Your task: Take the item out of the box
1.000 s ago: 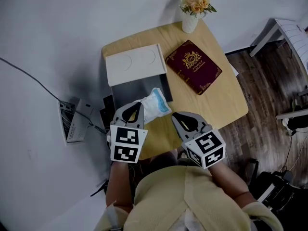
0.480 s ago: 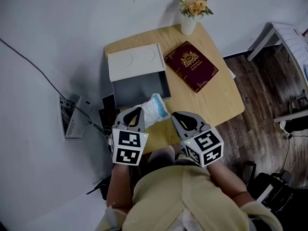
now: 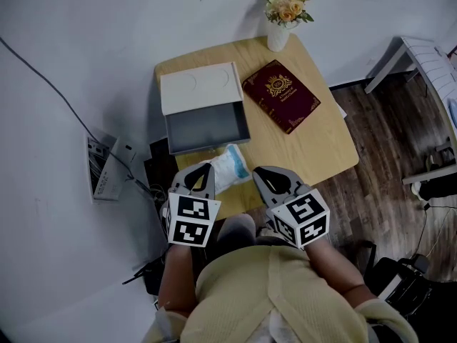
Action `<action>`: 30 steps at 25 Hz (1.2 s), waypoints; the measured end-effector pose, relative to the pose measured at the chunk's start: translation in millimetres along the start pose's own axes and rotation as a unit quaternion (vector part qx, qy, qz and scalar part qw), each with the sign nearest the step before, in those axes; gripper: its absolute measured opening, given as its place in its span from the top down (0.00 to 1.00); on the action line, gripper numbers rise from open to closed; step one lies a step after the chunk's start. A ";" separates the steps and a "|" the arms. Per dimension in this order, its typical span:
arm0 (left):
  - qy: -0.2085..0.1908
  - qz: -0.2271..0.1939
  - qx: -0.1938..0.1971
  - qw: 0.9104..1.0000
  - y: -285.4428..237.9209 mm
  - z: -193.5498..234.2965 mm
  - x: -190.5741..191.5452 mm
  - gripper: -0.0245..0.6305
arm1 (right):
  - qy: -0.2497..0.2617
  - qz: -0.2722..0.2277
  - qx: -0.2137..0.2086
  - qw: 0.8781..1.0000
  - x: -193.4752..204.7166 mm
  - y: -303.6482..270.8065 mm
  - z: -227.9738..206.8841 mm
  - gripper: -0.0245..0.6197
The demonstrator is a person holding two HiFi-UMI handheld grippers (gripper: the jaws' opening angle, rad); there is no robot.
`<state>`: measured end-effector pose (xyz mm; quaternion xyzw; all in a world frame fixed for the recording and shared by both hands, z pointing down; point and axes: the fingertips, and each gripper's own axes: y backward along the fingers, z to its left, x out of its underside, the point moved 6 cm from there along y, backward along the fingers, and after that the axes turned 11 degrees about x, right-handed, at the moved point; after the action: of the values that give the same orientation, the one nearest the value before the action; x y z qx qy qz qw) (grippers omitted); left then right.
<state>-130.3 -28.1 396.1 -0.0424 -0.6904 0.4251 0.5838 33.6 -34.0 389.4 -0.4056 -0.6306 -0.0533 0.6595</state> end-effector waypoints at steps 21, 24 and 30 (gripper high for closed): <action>0.002 0.013 0.001 1.000 -0.9 -12.9 10.3 0.93 | -0.004 0.010 0.008 1.000 6.1 5.1 -4.8 0.92; 0.004 0.014 0.000 1.000 -0.3 -12.6 10.8 0.93 | -0.004 0.011 0.007 1.000 5.8 4.1 -4.3 0.92; 0.006 0.016 0.000 1.000 1.0 -10.0 12.6 0.93 | -0.004 0.011 0.008 1.000 4.8 1.3 -2.9 0.92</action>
<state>-126.3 -15.0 404.7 -0.0557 -0.6864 0.4338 0.5810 37.6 -32.7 393.3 -0.4074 -0.6294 -0.0391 0.6605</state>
